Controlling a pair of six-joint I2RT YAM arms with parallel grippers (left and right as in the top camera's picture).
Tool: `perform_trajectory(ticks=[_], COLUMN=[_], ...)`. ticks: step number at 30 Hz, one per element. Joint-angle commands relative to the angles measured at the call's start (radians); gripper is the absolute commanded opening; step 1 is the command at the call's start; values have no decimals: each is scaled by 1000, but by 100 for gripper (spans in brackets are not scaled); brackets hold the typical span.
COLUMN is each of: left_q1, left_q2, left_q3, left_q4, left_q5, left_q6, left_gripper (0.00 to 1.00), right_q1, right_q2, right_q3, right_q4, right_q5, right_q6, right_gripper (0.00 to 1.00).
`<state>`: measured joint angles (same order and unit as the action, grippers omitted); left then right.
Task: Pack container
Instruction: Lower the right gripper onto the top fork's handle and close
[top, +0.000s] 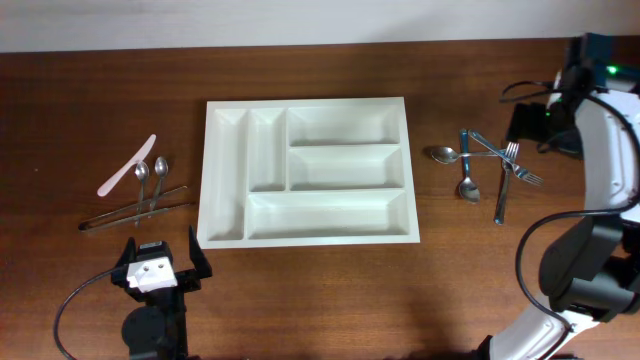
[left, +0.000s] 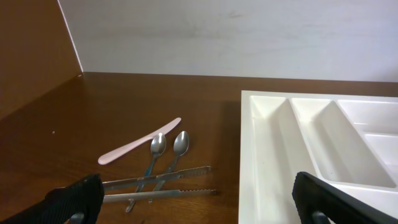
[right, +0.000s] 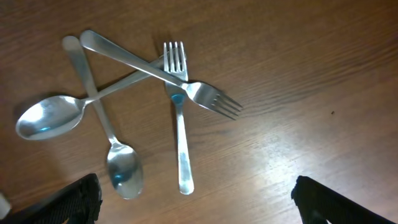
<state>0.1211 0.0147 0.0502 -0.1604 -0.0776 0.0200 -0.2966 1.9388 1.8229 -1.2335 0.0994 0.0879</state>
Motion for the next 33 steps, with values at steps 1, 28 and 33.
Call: perform_trajectory(ticks=[1, 28, 33], left_q1=[6, 6, 6], left_q2=[-9, -9, -9], left_q3=[-5, -5, -5], left_q4=[2, 2, 2], left_q5=[11, 11, 11], left_q6=[19, 19, 19], left_gripper=[99, 99, 99], right_q1=[-41, -278, -397], right_q2=[19, -18, -62], right_q3=[-23, -474, -474], right_q4=[14, 628, 580], right_q5=[-168, -601, -618], right_q6=[-16, 298, 209], right_gripper=[100, 79, 80])
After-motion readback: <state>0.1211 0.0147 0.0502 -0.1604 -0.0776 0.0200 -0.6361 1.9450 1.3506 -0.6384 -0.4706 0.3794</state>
